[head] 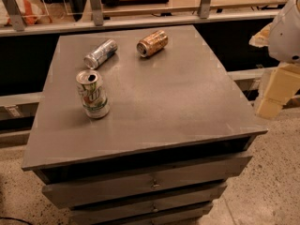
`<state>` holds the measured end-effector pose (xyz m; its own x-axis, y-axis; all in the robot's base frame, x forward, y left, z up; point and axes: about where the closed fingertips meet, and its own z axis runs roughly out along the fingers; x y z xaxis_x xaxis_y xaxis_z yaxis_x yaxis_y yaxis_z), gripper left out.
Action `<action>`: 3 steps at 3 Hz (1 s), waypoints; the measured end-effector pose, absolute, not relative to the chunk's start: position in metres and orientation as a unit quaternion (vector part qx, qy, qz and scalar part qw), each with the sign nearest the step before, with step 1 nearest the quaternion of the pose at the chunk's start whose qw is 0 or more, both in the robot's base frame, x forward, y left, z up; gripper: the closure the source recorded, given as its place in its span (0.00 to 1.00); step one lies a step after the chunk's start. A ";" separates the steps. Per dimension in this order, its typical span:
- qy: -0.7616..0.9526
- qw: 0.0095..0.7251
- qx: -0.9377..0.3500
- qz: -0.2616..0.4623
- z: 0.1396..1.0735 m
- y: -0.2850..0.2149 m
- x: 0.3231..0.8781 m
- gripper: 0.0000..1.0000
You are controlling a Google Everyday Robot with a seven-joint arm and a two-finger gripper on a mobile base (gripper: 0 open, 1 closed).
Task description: Pick 7up can
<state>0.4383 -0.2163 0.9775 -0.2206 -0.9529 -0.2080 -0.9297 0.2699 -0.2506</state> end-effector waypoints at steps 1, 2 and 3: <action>0.780 0.161 -0.603 -0.036 0.978 -0.216 0.438 0.00; 0.791 0.193 -0.581 -0.005 0.981 -0.207 0.442 0.00; 0.801 0.252 -0.538 0.065 0.979 -0.183 0.448 0.00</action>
Offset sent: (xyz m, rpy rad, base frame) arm 0.0146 0.0270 0.0101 0.3123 -0.0141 -0.1160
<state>0.4478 -0.1833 0.9787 -0.2932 -0.8300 -0.4746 -0.8955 0.4122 -0.1678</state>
